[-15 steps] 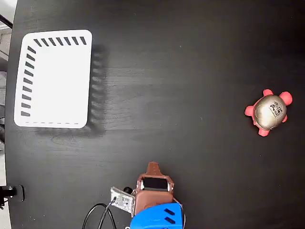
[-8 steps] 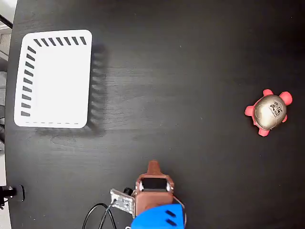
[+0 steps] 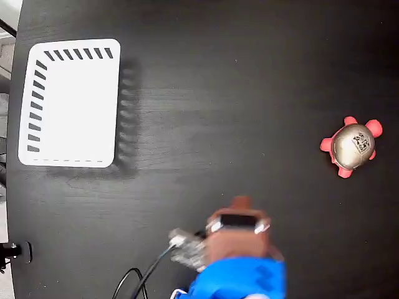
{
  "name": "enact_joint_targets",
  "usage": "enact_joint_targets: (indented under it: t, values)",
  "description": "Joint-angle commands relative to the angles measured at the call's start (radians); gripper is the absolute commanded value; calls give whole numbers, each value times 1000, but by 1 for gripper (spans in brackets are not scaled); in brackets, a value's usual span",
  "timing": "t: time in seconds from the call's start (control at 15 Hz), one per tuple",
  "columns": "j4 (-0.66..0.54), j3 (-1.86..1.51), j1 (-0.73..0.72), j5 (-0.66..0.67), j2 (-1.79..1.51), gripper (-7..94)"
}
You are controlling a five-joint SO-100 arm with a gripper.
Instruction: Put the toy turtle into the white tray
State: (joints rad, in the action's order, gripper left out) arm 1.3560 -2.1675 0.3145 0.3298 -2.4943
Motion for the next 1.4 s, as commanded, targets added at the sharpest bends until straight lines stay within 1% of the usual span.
enact_joint_targets:
  t: [0.0,0.33,0.47,0.6,0.87,1.0,1.2,1.33]
  values:
    - [5,224,135,153,170,-1]
    - [-14,471,282,373,480,-1]
    - [52,655,328,477,661,-1]
    - [41,739,357,581,792,-1]
    - [-86,736,408,796,919,-1]
    - [-132,741,431,877,976,-1]
    - [-221,778,460,904,1075,-1]
    - [-239,824,474,910,1146,-1]
